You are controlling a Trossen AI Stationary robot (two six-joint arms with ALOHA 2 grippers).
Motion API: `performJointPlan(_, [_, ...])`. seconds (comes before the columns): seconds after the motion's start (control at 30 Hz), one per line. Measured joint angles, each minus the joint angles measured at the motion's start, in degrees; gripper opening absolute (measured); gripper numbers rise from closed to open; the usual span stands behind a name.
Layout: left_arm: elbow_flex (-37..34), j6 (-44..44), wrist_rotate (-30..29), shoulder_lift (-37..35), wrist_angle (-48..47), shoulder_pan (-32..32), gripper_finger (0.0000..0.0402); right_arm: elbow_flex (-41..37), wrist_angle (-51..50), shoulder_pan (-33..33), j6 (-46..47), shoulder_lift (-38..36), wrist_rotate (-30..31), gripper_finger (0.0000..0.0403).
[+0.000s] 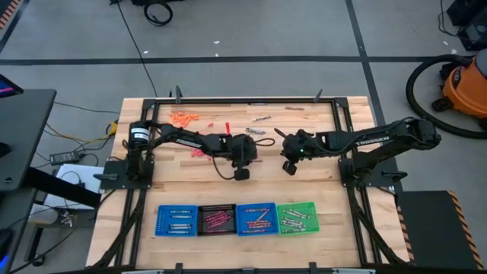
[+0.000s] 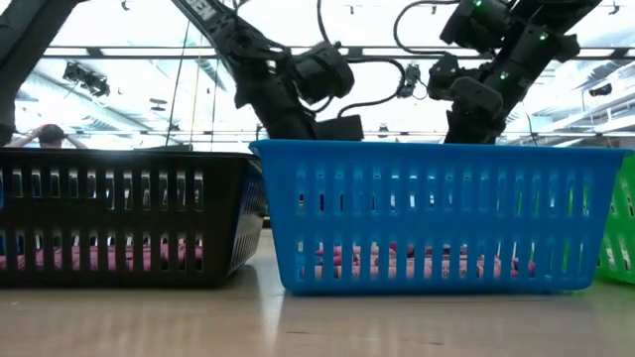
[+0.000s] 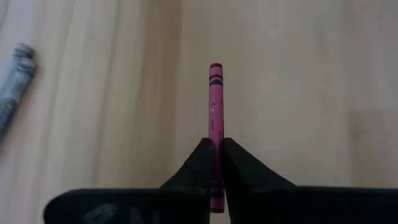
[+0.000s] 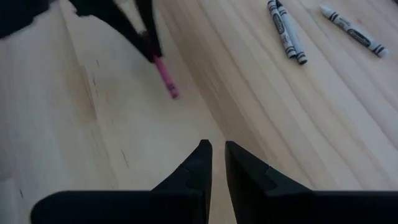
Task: Sort crayons
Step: Put the dark pink crayon into the black bin
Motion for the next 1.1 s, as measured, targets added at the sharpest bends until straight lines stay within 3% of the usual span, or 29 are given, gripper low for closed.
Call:
performJointPlan(0.3, [-7.9,-5.8,-0.3,-10.4,0.9,-5.8,0.0018,0.0,0.4,4.7,3.8,-0.3,5.4,0.0052])
performJointPlan(0.63, [-11.4,-14.6,-0.1,-20.2,-4.2,-18.6,0.0018,0.0,1.3,7.1,7.1,-0.3,7.8,0.0052])
performJointPlan(0.93, [-11.4,-25.2,-0.1,-22.8,-8.4,-29.9,0.0018,0.0,2.5,7.2,7.2,-0.3,9.2,0.0052])
performJointPlan(1.1, [-11.4,-30.2,-3.1,-22.1,-10.2,-34.9,0.0018,0.0,3.8,7.2,6.9,-0.3,9.3,0.0052])
